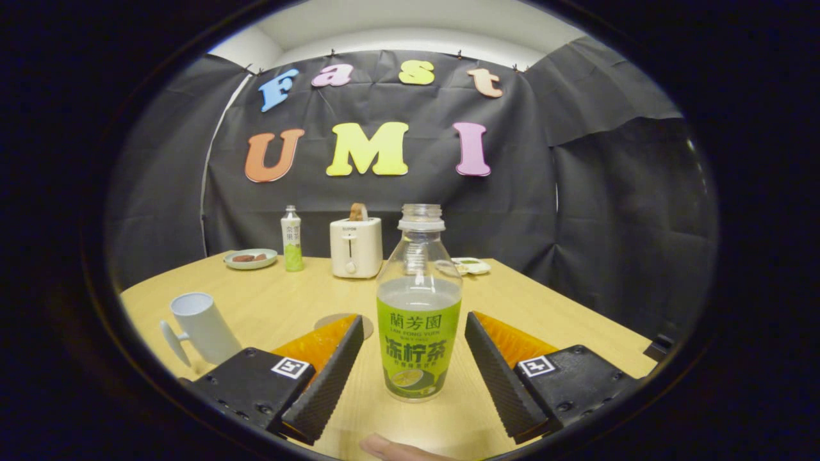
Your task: Take the bottle from table, then pour the juice into the cup, finally place the bottle on the coaster
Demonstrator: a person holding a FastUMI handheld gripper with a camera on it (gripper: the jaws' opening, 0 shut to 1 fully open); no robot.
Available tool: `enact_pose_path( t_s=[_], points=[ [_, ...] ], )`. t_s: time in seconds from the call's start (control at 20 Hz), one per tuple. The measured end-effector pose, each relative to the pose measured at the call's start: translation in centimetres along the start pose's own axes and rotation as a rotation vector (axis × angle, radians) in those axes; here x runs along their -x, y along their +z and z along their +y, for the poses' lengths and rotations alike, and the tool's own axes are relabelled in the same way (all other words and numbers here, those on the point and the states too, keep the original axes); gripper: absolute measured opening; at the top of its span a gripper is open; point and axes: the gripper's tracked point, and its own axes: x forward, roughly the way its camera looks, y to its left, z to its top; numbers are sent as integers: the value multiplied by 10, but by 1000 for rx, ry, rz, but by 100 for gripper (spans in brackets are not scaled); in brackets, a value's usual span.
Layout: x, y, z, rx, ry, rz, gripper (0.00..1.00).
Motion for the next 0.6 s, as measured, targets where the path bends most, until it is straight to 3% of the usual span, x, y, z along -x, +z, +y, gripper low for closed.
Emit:
enact_pose_path(
  t_s=[0.15, 0.3, 0.6],
  points=[
    [-15, 0, 1, -10, 24, 0, 100],
    [-20, 1, 3, -16, 46, 1, 81],
    [5, 15, 11, 79, 32, -17, 80]
  ],
)
